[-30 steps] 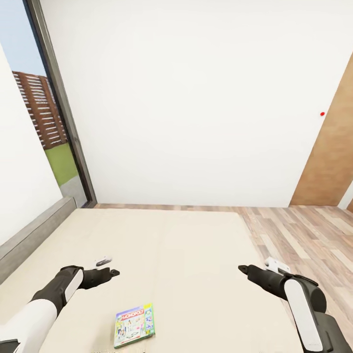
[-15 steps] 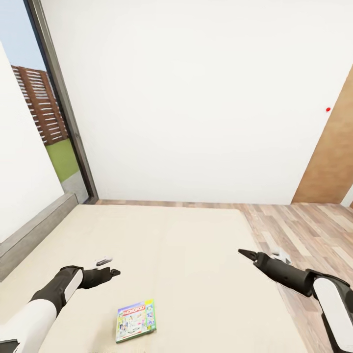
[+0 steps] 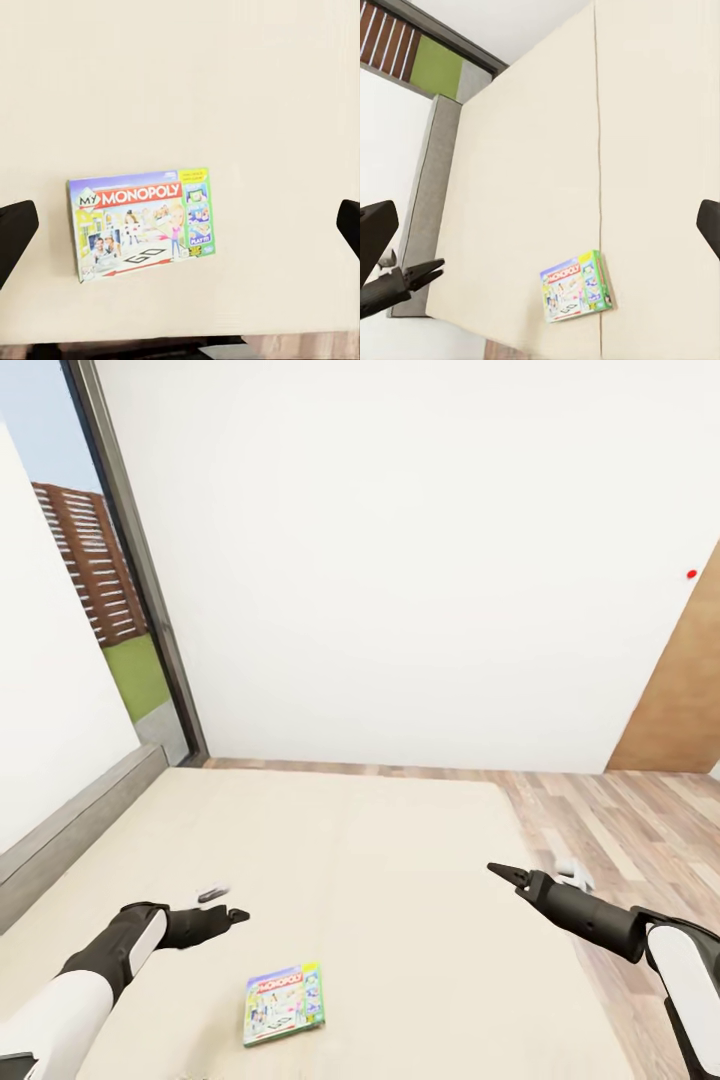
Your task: Put all the toys in the child's room - the three board games (two on the bed and one on the table), the two jigsaw puzzles on the table, and the tennis ball on the table - inside the toy box on the table in the child's room.
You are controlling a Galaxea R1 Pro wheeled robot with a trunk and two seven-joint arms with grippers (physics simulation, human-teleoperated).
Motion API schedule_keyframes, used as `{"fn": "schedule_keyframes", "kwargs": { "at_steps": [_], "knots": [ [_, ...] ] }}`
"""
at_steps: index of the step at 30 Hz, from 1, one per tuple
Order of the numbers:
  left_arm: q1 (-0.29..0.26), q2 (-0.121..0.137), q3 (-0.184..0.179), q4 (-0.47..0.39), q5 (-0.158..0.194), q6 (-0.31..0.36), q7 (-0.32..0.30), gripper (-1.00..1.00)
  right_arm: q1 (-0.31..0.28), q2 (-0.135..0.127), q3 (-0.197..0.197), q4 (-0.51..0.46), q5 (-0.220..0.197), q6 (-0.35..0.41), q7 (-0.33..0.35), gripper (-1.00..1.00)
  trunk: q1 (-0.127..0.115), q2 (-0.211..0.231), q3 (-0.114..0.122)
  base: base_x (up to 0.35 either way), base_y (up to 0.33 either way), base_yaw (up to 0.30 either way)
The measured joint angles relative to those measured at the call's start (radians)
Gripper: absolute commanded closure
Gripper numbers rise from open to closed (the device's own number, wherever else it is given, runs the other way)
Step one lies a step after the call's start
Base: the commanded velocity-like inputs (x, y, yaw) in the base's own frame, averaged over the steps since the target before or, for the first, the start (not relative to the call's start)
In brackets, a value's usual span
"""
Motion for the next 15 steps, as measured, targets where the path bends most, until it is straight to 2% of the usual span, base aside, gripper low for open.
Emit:
{"fn": "schedule_keyframes", "kwargs": {
  "at_steps": [3, 6, 9, 11, 15],
  "knots": [
    [0.000, 0.011, 0.001, 0.000, 0.002, 0.030, -0.018, -1.00, 0.000, 0.000, 0.000, 0.000, 0.000, 0.000, 0.000, -1.00, 0.000, 0.000, -0.005, 0.000, 0.000, 0.078],
    [0.000, 0.040, 0.004, 0.000, 0.005, 0.079, -0.076, -1.00, 0.000, 0.000, 0.000, 0.000, 0.000, 0.000, 0.000, -1.00, 0.000, 0.000, -0.010, 0.000, 0.000, 0.078],
    [0.000, 0.051, 0.005, 0.000, 0.005, 0.096, -0.122, -1.00, 0.000, 0.000, 0.002, 0.000, 0.000, 0.000, 0.000, -1.00, 0.000, 0.000, -0.015, 0.000, 0.000, 0.078],
    [0.000, 0.055, 0.005, 0.000, 0.003, 0.104, -0.149, -1.00, 0.000, 0.003, 0.004, 0.000, 0.000, 0.000, 0.000, -1.00, 0.000, 0.000, -0.018, 0.000, 0.000, 0.078],
    [0.000, 0.052, 0.002, 0.000, 0.001, 0.108, -0.159, -1.00, 0.000, 0.004, 0.003, 0.001, 0.000, 0.000, -0.001, -1.00, 0.000, 0.000, -0.024, 0.000, 0.000, 0.078]
  ]
}}
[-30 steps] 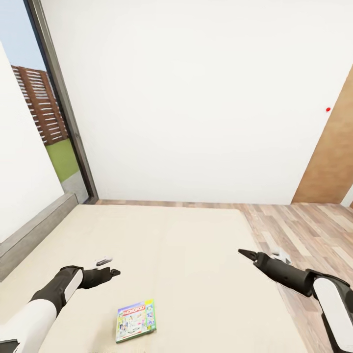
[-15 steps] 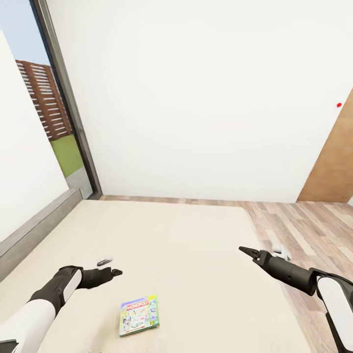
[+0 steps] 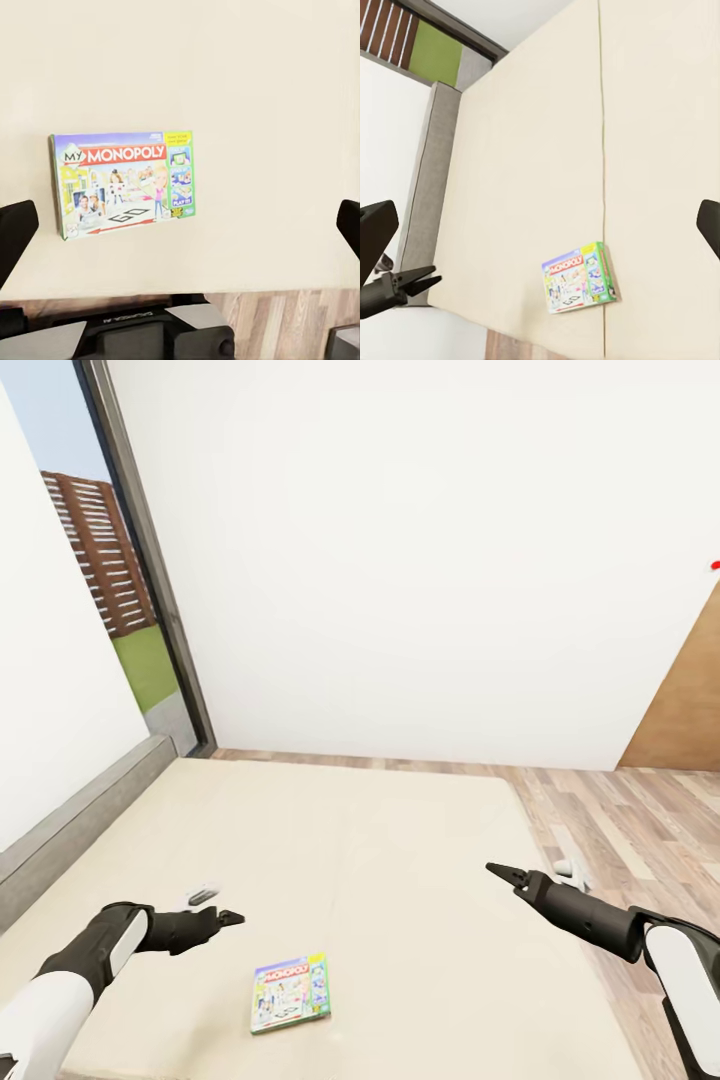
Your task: Put all the toys in the child's room - the three board games (two on the bed and one on the table), the two jigsaw puzzles on the table, and the tennis ball on the table - inside the toy box on the table in the child's room.
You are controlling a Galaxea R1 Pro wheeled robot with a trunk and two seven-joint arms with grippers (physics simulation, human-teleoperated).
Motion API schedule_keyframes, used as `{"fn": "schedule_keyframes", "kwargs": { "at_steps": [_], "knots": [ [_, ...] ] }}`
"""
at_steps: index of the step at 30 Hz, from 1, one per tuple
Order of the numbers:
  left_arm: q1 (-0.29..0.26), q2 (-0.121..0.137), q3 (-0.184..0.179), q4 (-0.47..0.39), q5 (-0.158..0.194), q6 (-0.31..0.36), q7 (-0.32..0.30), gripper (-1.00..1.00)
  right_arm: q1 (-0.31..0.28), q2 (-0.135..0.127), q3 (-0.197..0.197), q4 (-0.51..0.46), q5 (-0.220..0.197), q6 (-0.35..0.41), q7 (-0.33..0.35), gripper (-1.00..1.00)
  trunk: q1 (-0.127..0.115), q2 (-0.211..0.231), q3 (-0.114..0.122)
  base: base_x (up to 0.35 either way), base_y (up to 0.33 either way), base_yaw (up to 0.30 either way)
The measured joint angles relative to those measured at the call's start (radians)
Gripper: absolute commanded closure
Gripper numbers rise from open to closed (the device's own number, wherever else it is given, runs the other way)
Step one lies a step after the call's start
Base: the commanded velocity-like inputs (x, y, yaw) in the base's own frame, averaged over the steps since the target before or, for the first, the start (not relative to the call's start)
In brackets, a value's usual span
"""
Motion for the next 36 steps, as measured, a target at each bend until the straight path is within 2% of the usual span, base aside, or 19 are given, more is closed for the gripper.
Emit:
{"fn": "schedule_keyframes", "kwargs": {
  "at_steps": [8, 15, 26, 36],
  "knots": [
    [0.000, -0.001, -0.002, 0.000, 0.001, -0.001, -0.003, -1.00, 0.000, -0.001, -0.008, 0.001, 0.000, 0.000, 0.003, -1.00, 0.000, 0.000, -0.008, 0.000, 0.000, 0.027],
    [0.000, -0.003, -0.003, 0.000, 0.001, -0.003, -0.002, -1.00, 0.000, 0.001, -0.008, 0.001, 0.000, 0.000, 0.003, -1.00, 0.000, 0.000, -0.013, 0.000, 0.000, -0.115],
    [0.000, -0.003, -0.004, 0.000, 0.001, -0.007, -0.001, -1.00, 0.000, 0.008, -0.006, 0.003, 0.005, 0.000, 0.001, -1.00, 0.000, 0.000, -0.015, 0.000, 0.000, -0.009],
    [0.000, -0.005, -0.008, 0.000, -0.001, -0.009, 0.001, -1.00, 0.000, 0.008, -0.005, 0.004, 0.008, 0.000, 0.001, -1.00, 0.000, 0.000, -0.028, 0.000, 0.000, -0.084]
  ]
}}
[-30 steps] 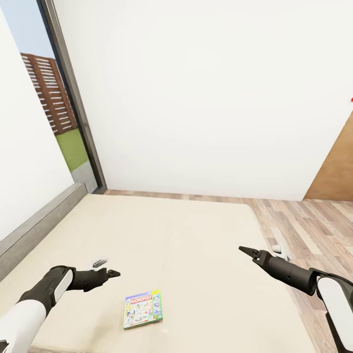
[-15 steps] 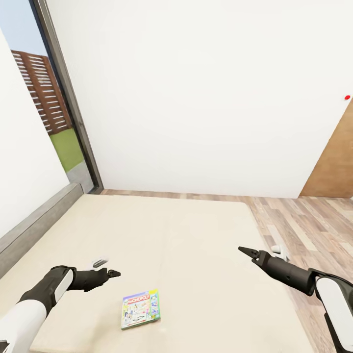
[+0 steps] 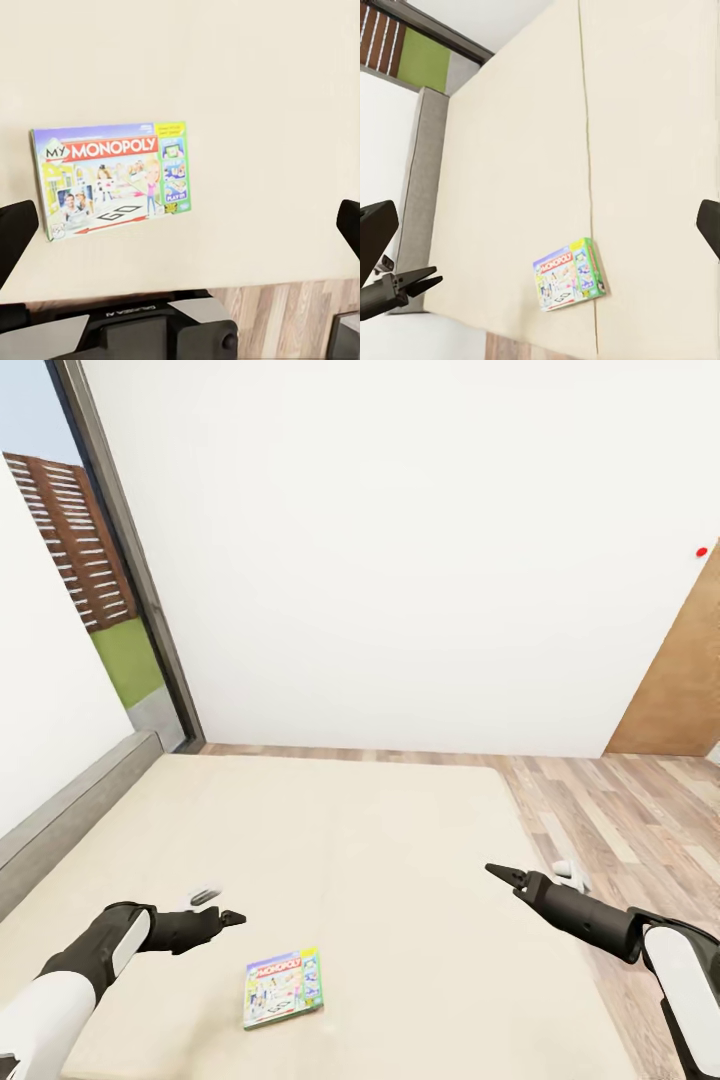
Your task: Put all the toys in the child's room - the three board games (two on the bed and one on the table), the two jigsaw puzzles on the table, and the tennis ball on the table - inside the toy box on the table in the child's room.
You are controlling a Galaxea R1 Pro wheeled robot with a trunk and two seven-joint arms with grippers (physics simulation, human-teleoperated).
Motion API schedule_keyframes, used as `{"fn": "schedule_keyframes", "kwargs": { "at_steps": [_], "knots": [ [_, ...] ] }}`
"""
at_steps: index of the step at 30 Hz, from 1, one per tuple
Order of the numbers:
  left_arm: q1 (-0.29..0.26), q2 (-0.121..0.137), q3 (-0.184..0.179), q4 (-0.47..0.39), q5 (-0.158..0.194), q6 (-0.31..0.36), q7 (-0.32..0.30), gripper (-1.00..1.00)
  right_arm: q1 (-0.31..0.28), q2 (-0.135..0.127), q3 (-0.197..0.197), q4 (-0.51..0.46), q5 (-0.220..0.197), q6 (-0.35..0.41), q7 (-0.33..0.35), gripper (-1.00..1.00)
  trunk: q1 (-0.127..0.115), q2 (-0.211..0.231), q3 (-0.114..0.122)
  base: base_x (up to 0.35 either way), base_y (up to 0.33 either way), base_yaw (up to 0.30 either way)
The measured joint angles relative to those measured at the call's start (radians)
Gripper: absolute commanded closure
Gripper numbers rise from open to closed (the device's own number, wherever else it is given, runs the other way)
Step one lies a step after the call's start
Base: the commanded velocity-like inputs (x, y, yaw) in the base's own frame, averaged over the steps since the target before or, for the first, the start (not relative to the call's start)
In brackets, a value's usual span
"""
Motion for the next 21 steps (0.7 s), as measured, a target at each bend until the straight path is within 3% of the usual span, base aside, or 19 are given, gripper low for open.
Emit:
{"fn": "schedule_keyframes", "kwargs": {
  "at_steps": [21],
  "knots": [
    [0.000, 0.000, -0.003, 0.000, 0.000, -0.003, 0.002, -1.00, 0.000, 0.001, 0.006, 0.002, -0.002, 0.000, -0.001, -1.00, 0.000, 0.000, -0.031, 0.000, 0.000, -0.111]
  ]
}}
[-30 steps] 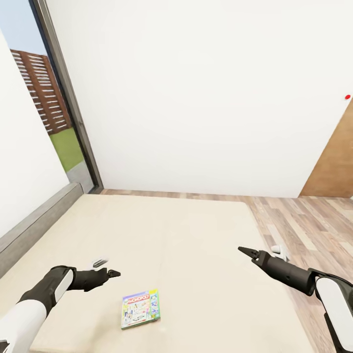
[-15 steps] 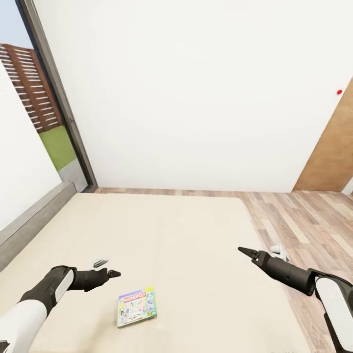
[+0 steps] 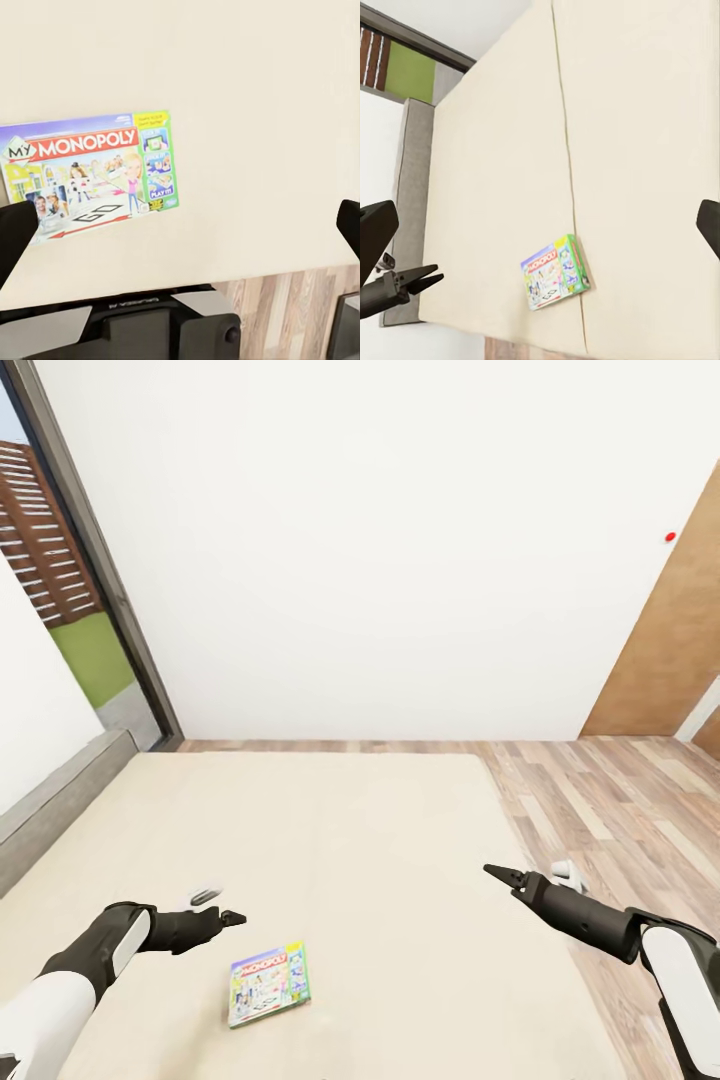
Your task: Put all the toys in the child's room - the three board games (two on the bed and one on the table), the two jigsaw puzzles on the table, and the tennis ball on the table - inside the toy box on the table in the child's room.
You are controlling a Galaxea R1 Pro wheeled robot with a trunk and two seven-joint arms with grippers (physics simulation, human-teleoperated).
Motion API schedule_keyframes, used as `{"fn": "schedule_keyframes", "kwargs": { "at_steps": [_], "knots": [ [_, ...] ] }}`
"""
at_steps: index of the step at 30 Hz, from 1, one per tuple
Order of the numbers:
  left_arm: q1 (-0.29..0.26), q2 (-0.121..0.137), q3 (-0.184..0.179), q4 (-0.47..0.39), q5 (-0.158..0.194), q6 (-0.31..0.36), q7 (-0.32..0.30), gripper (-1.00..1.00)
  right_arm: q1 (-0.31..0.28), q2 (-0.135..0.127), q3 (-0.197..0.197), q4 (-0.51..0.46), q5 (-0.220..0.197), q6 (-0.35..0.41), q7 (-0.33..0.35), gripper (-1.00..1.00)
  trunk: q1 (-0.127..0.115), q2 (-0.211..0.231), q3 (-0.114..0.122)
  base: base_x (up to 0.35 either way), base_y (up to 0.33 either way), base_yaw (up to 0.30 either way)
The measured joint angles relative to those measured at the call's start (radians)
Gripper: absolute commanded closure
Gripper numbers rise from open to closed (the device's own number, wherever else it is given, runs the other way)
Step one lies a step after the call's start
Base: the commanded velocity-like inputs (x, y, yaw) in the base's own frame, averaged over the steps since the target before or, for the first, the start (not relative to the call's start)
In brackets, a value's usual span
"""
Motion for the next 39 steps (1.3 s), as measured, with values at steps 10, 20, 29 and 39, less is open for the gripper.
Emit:
{"fn": "schedule_keyframes", "kwargs": {
  "at_steps": [10, 20, 29, 39],
  "knots": [
    [0.000, 0.000, 0.000, 0.000, 0.000, -0.001, 0.000, -1.00, 0.000, 0.000, 0.001, 0.000, 0.003, 0.000, 0.000, -1.00, 0.000, 0.000, -0.016, 0.000, 0.000, 0.036],
    [0.000, 0.000, 0.000, 0.000, 0.000, -0.002, 0.000, -1.00, 0.000, 0.000, -0.008, 0.000, 0.004, 0.000, 0.000, -1.00, 0.000, 0.000, -0.022, 0.000, 0.000, 0.050],
    [0.000, 0.000, 0.000, 0.000, 0.000, -0.003, 0.001, -1.00, 0.000, 0.000, -0.009, 0.000, -0.002, 0.000, 0.001, -1.00, 0.000, 0.000, -0.022, 0.000, 0.000, 0.060],
    [0.000, 0.000, 0.000, 0.000, -0.001, -0.003, 0.002, -1.00, 0.000, 0.000, -0.009, 0.000, -0.002, 0.000, -0.001, -1.00, 0.000, 0.000, -0.029, 0.000, 0.000, 0.003]
  ]
}}
